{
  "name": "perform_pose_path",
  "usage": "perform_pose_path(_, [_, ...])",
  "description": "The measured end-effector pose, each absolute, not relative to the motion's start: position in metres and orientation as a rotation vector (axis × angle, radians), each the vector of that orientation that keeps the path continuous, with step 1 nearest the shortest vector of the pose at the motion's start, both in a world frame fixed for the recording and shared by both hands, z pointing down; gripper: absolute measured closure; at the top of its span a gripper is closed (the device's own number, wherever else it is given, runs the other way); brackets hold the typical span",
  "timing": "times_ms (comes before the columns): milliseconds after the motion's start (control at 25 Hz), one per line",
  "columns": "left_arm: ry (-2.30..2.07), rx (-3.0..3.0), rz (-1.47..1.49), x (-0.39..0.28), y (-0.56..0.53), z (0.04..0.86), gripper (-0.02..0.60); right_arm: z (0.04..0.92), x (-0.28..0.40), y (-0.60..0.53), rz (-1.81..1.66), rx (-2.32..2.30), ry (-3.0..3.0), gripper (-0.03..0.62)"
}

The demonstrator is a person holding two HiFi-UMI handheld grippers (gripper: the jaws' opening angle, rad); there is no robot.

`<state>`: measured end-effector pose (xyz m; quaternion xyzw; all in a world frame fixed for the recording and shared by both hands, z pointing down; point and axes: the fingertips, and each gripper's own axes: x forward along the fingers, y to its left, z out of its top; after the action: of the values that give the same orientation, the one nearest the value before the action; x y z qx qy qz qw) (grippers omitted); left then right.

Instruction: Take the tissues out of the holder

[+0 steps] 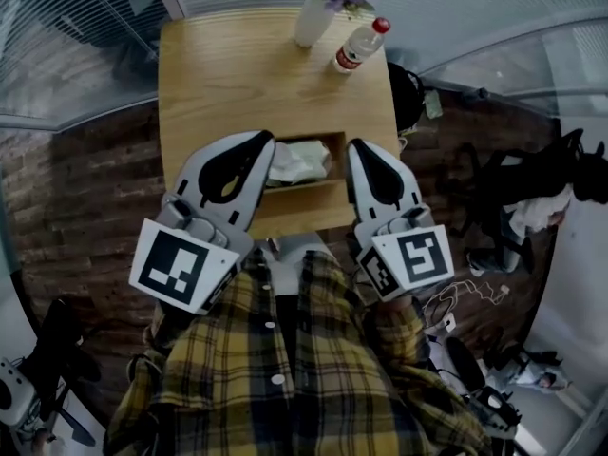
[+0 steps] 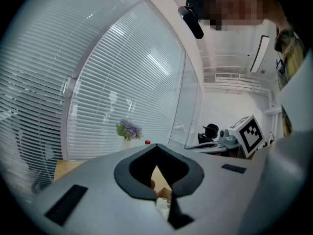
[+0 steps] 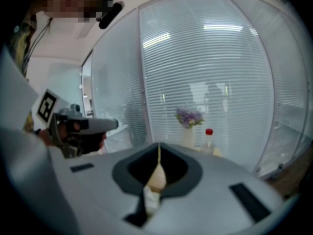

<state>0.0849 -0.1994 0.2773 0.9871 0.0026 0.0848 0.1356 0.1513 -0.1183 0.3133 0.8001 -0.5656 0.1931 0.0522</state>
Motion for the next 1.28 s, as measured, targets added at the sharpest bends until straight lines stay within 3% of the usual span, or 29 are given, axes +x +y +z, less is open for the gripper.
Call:
perform_pose_path(440, [-0.043,2.862,0.239,0.088,-0.193,0.278,0.572,0.315,0.150,-0.115,0.618,2.366,-1.833,0.573])
perform_pose_path(1000, [-0.088,2.870,0.271,0.083,-0.197,0.282,0.572,0.327,0.135,-0.122,0.660,2.178,-1.930,0.399])
perform_pose_path(1280, [-0.124,2.853,0.298,0.075,-0.199,0.288,0.572,0.348,0.130,-0.122,0.711,2.006,-1.922,0.390])
